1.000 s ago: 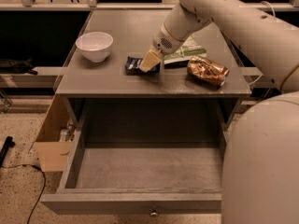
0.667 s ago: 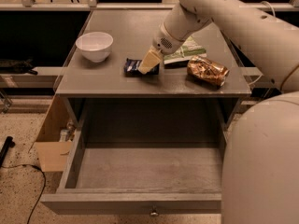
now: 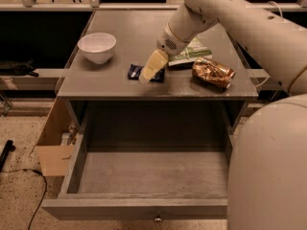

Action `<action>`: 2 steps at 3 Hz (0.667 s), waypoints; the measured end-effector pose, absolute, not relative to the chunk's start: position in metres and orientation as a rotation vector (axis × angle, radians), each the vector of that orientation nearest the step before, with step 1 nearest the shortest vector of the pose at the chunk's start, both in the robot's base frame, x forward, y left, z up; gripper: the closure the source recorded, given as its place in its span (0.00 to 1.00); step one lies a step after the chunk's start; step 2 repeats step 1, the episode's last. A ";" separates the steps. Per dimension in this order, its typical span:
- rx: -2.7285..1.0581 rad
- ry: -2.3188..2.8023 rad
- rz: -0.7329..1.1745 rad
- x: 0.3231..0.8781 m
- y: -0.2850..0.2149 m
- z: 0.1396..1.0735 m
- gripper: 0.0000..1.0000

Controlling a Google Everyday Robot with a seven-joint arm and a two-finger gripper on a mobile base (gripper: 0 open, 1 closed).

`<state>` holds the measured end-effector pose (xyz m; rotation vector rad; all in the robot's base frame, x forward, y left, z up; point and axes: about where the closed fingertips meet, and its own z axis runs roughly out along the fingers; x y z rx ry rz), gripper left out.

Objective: Pick rxbar blueberry from top drawer and place on counter

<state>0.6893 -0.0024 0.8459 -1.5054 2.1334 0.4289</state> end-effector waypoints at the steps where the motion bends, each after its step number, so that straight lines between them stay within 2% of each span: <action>1: -1.505 2.133 0.429 0.689 -0.002 0.846 0.00; 2: -1.505 2.133 0.429 0.689 -0.002 0.846 0.00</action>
Offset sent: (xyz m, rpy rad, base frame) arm 0.0000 0.0000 0.0000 0.0000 0.0000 0.0000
